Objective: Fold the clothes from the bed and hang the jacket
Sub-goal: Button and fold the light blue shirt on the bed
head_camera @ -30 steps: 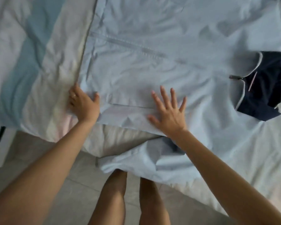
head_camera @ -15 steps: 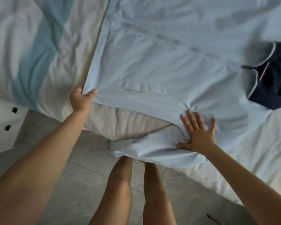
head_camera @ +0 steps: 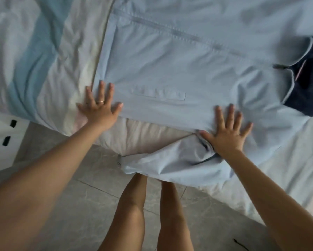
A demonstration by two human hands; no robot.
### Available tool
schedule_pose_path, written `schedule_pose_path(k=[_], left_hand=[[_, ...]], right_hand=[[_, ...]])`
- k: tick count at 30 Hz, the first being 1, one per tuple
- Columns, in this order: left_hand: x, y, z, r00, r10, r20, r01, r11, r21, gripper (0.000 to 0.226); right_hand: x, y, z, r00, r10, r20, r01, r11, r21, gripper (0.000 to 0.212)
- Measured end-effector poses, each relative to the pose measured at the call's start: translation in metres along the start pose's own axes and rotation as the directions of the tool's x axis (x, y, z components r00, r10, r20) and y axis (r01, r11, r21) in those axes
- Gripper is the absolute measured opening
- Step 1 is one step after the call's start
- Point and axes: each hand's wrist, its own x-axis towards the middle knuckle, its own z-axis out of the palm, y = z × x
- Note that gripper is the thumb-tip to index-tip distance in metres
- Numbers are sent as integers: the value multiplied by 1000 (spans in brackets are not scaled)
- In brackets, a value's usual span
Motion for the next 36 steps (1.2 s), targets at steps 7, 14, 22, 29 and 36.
schedule_pose_path(k=[7,14,22,29,36], left_hand=[[-26,78,-25,986,34,-161,-54,991,-125,81],[-87,144,2,813,407,416,-535,804,260,78],[-45,265,-39,857,505,101,-503,863,-42,114],[-22,306,-5,885,423,195,-445,892,86,148],[-20,307,-9,870,440,223,-467,880,84,147]], right_hand=[[-28,31,-15,929,369,5,-355,891,284,83],[-70,99,21,994,72,80,-88,973,213,61],[19,197,-74,759,646,82,-213,128,969,23],[108,251,-112,767,514,383,-253,-305,918,15],[127,247,-136,709,673,213,44,-344,938,24]])
